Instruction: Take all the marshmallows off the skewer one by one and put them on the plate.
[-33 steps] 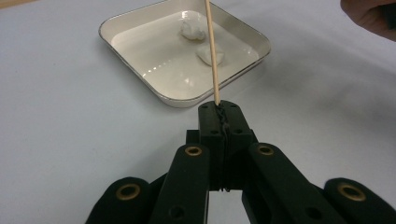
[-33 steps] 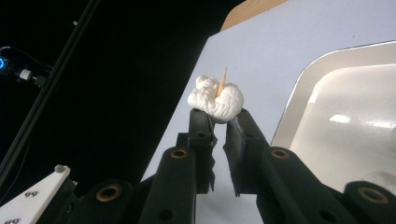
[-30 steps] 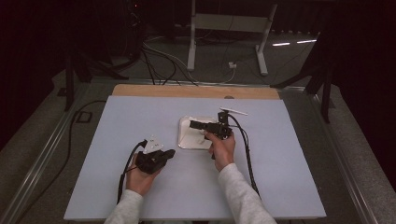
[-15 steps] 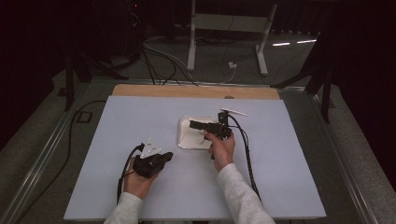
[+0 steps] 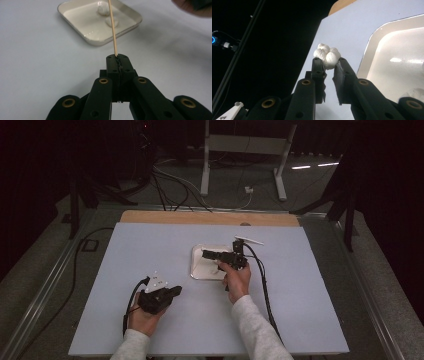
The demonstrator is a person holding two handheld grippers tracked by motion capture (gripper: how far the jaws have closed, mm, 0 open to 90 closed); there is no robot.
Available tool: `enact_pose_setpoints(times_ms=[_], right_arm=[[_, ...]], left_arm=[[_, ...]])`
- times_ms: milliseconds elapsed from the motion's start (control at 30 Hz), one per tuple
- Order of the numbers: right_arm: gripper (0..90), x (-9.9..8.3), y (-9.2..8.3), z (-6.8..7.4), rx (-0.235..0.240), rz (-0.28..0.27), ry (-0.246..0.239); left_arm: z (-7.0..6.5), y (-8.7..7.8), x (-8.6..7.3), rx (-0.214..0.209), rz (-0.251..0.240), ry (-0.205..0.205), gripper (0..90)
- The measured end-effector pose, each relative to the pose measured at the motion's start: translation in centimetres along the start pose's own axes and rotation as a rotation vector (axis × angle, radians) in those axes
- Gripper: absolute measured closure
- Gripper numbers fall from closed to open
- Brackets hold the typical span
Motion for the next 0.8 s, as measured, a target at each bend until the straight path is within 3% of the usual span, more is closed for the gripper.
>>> enact_pose_setpoints(times_ms=[33,67,133,200,267,400,633,800], right_arm=[[80.7,0.5,-0.4,-0.3,-0.033,-0.043,-0.015],[81.3,1.2,-1.0,-0.6,-0.038,-0.069,0.001],[81.6,2.4,-2.1,-1.2,-0.049,-0.071,0.013],[81.4,2.7,-2.9,-1.9,-0.066,-0.029,0.019],[80.9,2.4,-3.2,-2.6,-0.13,0.014,-0.017],[65.1,1.3,-2.9,-3.7,-0.2,0.095,-0.06],[47.0,0.5,-2.6,-3.7,-0.182,0.157,-0.09],[39.3,0.5,-2.7,-3.3,-0.158,0.169,-0.112]], left_arm=[[0.0,-0.1,-0.5,0.001,0.016,0.005,90.0],[0.1,-0.4,-1.0,0.002,0.022,-0.006,90.0],[0.4,-0.8,-1.3,0.001,0.025,-0.029,90.0],[0.5,-0.9,-1.1,0.006,0.019,-0.046,90.0],[0.3,-0.5,-0.9,0.006,0.023,-0.04,90.0],[-0.3,0.5,-0.5,0.004,0.03,-0.025,90.0],[0.0,1.9,0.3,0.023,0.032,-0.032,90.0],[-0.5,3.1,0.4,0.002,0.051,-0.033,90.0]])
Point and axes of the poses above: each handheld gripper's, and its own axes: y roughly forward along the jaws, x roughly out of its top, z roughly to its left, the point moved 7 cm from there along y, roughly forward along the jaws, and after that the axes turned 8 degrees about -z, right-handed, at the moved point
